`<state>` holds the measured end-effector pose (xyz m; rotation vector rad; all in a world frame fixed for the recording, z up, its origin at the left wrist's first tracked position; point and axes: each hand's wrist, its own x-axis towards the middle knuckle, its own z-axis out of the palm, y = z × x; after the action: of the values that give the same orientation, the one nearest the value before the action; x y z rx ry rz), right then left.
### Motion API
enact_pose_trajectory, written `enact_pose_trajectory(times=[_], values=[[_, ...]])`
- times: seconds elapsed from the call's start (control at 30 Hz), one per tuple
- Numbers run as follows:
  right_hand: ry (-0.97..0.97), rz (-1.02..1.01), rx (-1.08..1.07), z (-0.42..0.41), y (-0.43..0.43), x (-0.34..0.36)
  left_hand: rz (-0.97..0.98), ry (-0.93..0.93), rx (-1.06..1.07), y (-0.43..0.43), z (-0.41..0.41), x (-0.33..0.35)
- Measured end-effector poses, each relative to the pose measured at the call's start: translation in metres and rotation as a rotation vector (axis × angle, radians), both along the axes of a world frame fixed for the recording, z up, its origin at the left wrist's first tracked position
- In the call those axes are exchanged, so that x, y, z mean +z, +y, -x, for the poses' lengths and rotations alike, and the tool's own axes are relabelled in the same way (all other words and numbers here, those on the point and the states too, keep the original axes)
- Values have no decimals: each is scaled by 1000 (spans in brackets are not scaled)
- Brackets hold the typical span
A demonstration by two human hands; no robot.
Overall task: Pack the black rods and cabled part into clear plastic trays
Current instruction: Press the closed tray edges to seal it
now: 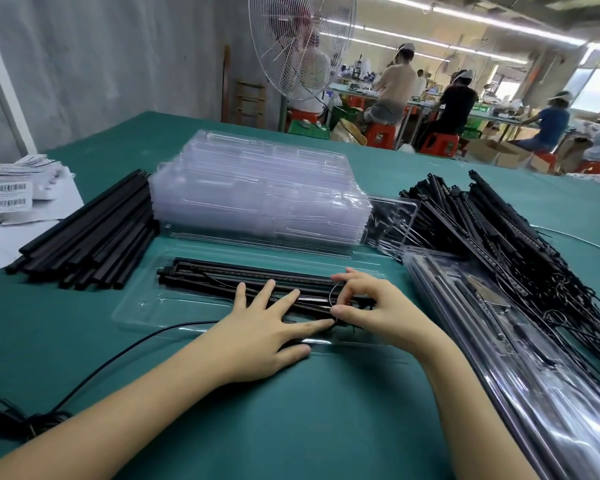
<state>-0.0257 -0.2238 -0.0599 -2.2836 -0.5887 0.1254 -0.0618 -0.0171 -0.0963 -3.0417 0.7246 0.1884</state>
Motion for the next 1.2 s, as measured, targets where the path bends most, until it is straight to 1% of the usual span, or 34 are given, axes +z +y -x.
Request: enact_pose_trajectory(times=[0.1, 0.23, 0.33, 0.4, 0.6, 0.7, 0.9, 1.0, 1.13, 1.2], values=[[-101, 10, -73, 1, -1, -1, 2, -6, -7, 1, 0, -1], [-56, 32, -62, 6, -3, -13, 21, -22, 1, 1, 1, -4], [-71, 114, -62, 1, -2, -19, 70, -24, 38, 2, 1, -5], [-93, 129, -68, -1, -1, -21, 80, -17, 34, 2, 1, -4], [-160, 68, -95, 0, -1, -26, -36, 11, -23, -4, -1, 5], [-186, 64, -102, 3, -2, -27, -43, 27, -38, -5, -1, 8], [-175, 134, -131, 3, 2, -26, -102, 18, -63, -6, -1, 7], [-150, 127, -153, 3, 5, -29, -134, 34, -68, -6, -2, 6], [-94, 76, -119, 6, -4, -23, -102, 61, -53, -7, -3, 7], [-68, 107, -108, 10, -14, -21, -91, 72, -46, -6, -3, 6]])
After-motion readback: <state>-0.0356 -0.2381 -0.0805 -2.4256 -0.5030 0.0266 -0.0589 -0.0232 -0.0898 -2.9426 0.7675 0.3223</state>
